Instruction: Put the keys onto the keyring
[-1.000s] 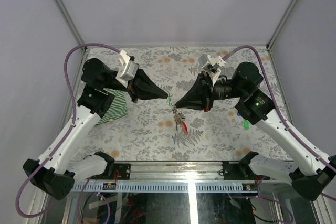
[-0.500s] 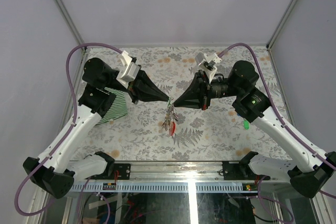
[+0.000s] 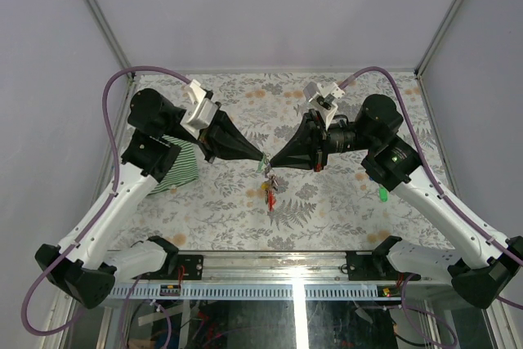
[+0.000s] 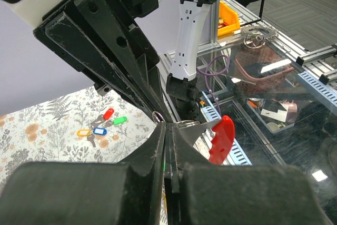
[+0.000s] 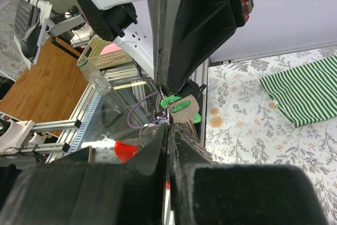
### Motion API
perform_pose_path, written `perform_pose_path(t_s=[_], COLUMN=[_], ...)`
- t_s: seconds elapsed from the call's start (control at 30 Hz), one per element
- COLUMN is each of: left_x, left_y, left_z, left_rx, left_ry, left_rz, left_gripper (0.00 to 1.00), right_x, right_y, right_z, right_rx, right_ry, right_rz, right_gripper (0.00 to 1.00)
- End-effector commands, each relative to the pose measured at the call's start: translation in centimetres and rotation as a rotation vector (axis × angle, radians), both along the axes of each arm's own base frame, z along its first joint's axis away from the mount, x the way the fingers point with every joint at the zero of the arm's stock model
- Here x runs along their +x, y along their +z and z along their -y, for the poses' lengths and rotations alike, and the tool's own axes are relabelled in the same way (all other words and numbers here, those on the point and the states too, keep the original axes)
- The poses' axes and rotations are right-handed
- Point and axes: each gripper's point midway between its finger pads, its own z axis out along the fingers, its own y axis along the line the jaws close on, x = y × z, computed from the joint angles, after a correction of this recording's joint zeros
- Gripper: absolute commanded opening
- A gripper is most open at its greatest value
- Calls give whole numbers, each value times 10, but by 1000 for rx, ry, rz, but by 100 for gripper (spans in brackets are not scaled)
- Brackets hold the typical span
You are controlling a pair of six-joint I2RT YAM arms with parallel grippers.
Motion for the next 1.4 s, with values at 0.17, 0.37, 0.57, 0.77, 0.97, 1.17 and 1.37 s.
perform_pose_path(t_s=[0.17,0.37,0.57,0.77,0.97,1.17,1.37], left_x=[-10,-8,-8,-3,-2,-1,-3], left_y=[6,5,5,6,8,9,8], left_z=[0,2,2,3,4,4,3], left_rx=[4,7,7,-3,-10,-11,-9], left_ry=[-50,-49,-49,-9,5,8,4], left_rz=[25,20,20,26,30,30,29], left_gripper=[0,0,0,0,0,0,0], right_x=[-8,-10,-10,-20,-29,-29,-26], right_y=[39,40,41,38,31,28,29], right_z=[6,7,7,10,16,20,22], right_rx=[89,93,96,88,58,30,21], right_ry=[14,23,16,74,103,72,32], right_rz=[91,91,92,96,115,136,153], right_gripper=[0,0,0,0,0,0,0])
